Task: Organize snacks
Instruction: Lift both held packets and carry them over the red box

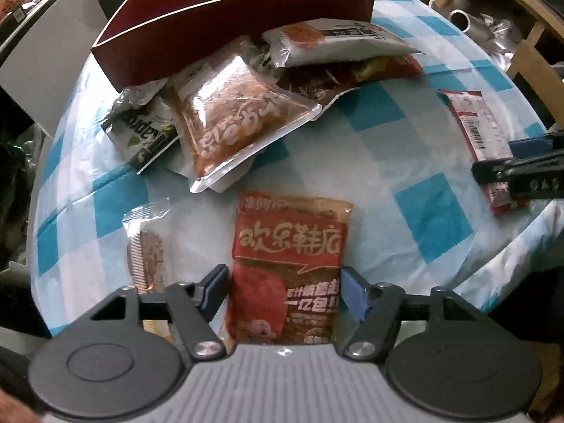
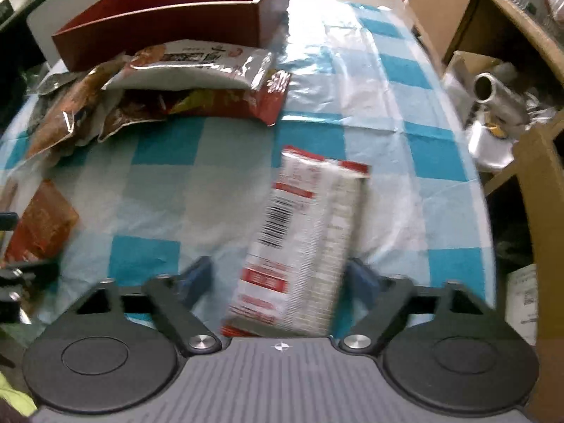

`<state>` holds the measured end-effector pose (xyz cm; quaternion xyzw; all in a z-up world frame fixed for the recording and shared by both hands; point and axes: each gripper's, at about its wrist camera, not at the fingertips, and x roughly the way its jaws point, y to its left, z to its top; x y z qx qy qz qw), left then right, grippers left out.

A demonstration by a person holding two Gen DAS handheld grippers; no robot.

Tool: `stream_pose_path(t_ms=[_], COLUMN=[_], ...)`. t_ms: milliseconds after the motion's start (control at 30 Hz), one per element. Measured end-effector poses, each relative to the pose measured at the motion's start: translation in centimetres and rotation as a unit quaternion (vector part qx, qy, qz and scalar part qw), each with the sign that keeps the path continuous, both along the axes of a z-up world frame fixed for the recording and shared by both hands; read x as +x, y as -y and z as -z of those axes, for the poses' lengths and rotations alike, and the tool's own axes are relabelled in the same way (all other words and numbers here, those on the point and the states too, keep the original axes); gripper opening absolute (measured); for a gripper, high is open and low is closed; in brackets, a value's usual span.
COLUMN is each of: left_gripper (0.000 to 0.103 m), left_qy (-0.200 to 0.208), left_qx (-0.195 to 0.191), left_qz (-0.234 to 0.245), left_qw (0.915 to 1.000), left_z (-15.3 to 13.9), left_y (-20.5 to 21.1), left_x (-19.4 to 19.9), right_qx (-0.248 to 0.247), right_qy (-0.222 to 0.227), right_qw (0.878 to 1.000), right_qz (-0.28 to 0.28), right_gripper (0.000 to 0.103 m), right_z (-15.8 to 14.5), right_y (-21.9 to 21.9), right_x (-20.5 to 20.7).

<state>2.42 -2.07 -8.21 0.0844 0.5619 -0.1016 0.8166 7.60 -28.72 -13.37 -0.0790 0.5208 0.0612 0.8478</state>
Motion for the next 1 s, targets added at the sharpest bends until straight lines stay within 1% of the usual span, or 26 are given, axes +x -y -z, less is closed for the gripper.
stream_pose_path(t_ms=[33, 100, 167, 333, 400, 533, 700, 733, 800, 833, 867, 900, 1000], left_gripper=[0.061, 0.060, 0.060, 0.060, 0.060, 0.060, 0.060, 0.060, 0.060, 0.060, 0.060, 0.060, 0.060], left_qy=[0.002, -0.004, -0.004, 0.026, 0.032, 0.032, 0.037, 0.041, 0.047, 0.051, 0.056, 0.059, 0.063], left_qx=[-0.004, -0.027, -0.049, -0.086, -0.095, -0.101, -0.119, -0.124, -0.131, -0.135, -0.135, -0.134, -0.126], left_qz=[-0.002, -0.004, -0.011, -0.003, -0.001, -0.001, -0.013, -0.010, -0.006, -0.003, -0.001, 0.000, -0.002], left_qw=[1.0000, 0.9996, 0.9987, 0.9959, 0.9950, 0.9944, 0.9922, 0.9913, 0.9902, 0.9895, 0.9893, 0.9893, 0.9900], left_z=[-0.1, -0.5, -1.0, -3.5, -4.1, -4.5, -5.5, -5.9, -6.5, -6.8, -7.0, -7.1, -6.8], left_y=[-0.1, -0.3, -0.9, -0.6, -0.4, -0.3, -0.8, -0.8, -0.6, -0.4, -0.3, -0.2, -0.5], left_x=[-0.1, 0.2, 0.4, 0.1, 0.4, 0.4, 0.8, 0.8, 1.2, 1.5, 1.7, 1.8, 1.9], right_qx=[0.015, 0.037, 0.044, 0.087, 0.092, 0.099, 0.144, 0.158, 0.184, 0.197, 0.197, 0.187, 0.141], right_qy=[-0.004, -0.007, 0.004, 0.021, 0.029, 0.022, 0.025, 0.031, 0.035, 0.037, 0.038, 0.037, 0.022], right_qw=[1.000, 0.999, 0.999, 0.996, 0.995, 0.995, 0.989, 0.987, 0.982, 0.979, 0.979, 0.981, 0.989], right_qz=[0.008, 0.019, 0.019, 0.022, 0.015, 0.012, 0.022, 0.025, 0.026, 0.028, 0.030, 0.036, 0.036], right_gripper=[0.064, 0.060, 0.059, 0.058, 0.058, 0.057, 0.056, 0.055, 0.041, 0.041, 0.041, 0.041, 0.045], right_z=[-0.3, -0.9, -1.5, -3.6, -4.4, -4.4, -5.0, -5.4, -6.0, -6.3, -6.4, -6.2, -5.0], right_y=[0.2, 0.5, 0.3, -0.2, -0.5, -0.8, -0.2, -0.1, 0.1, 0.2, 0.2, 0.1, -0.9], right_x=[0.0, 0.0, -0.1, -0.8, -1.2, -1.3, -1.4, -1.4, -1.4, -1.3, -1.3, -1.1, -0.6])
